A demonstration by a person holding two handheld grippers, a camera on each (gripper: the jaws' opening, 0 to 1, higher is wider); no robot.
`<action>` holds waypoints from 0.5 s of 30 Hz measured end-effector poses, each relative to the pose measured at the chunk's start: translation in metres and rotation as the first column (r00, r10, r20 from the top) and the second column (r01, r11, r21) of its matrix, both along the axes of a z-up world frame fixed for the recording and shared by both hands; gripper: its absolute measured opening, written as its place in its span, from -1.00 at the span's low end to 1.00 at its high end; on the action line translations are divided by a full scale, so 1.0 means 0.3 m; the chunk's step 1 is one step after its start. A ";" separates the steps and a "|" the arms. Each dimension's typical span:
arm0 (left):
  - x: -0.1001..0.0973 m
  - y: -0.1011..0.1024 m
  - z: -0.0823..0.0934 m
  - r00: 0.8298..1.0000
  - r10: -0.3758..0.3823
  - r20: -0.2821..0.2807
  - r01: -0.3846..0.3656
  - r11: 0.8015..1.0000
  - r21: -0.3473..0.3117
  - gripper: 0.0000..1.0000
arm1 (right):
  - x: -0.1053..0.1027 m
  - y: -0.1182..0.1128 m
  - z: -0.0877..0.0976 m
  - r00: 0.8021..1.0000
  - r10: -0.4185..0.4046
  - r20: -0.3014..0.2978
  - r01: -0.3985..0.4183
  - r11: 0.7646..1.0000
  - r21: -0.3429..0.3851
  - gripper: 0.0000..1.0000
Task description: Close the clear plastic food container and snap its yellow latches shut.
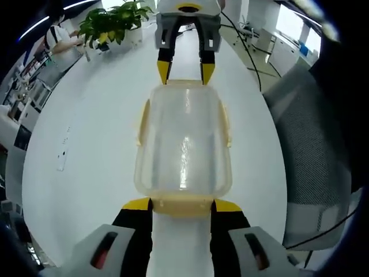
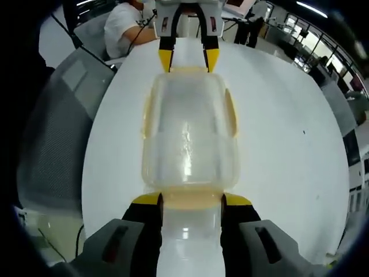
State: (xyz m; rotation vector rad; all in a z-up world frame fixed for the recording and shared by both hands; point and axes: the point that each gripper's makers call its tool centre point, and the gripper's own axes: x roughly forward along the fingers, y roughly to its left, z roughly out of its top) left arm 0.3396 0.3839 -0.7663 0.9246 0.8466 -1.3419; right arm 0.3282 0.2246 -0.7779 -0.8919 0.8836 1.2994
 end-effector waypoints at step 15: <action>-0.010 -0.084 0.011 1.000 -0.011 0.001 0.011 1.000 0.014 -0.35 | -0.015 -0.085 0.007 1.000 -0.004 0.009 0.003 1.000 0.011 -0.28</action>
